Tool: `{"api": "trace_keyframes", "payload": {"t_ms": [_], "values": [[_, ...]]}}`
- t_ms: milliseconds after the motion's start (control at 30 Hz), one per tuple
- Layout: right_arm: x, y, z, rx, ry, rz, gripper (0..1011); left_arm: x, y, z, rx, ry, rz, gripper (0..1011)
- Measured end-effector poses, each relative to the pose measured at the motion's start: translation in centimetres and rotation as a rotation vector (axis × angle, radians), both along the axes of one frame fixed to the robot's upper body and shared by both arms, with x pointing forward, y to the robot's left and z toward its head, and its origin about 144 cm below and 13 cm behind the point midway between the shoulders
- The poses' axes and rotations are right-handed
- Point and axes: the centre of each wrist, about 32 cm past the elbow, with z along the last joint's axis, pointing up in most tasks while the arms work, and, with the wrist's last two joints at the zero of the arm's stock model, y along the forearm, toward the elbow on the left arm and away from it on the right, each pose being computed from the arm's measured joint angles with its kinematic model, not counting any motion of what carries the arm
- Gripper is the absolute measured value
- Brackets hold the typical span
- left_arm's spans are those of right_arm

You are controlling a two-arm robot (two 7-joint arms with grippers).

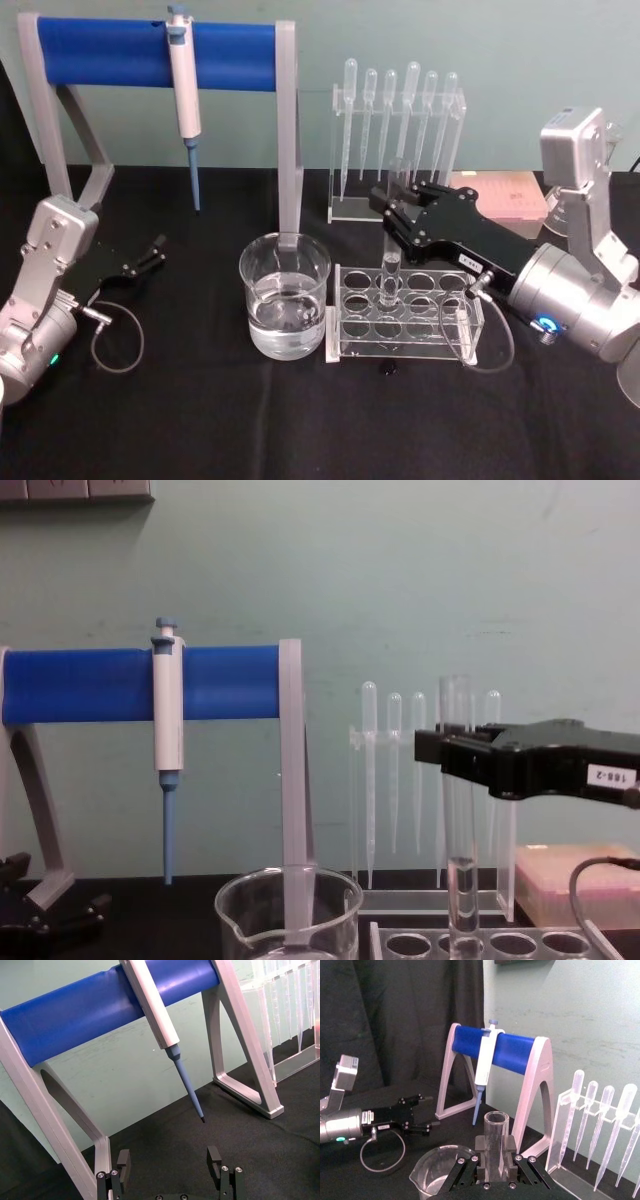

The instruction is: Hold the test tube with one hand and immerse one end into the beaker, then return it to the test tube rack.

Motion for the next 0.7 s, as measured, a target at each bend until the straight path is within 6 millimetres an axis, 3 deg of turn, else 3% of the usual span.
{"api": "trace_keyframes", "payload": {"t_ms": [700], "values": [[1.1, 0.7, -2.6, -0.062, 0.054, 0.01, 225, 0.0, 0.0, 0.0, 0.0, 0.0, 0.0, 1000]]}}
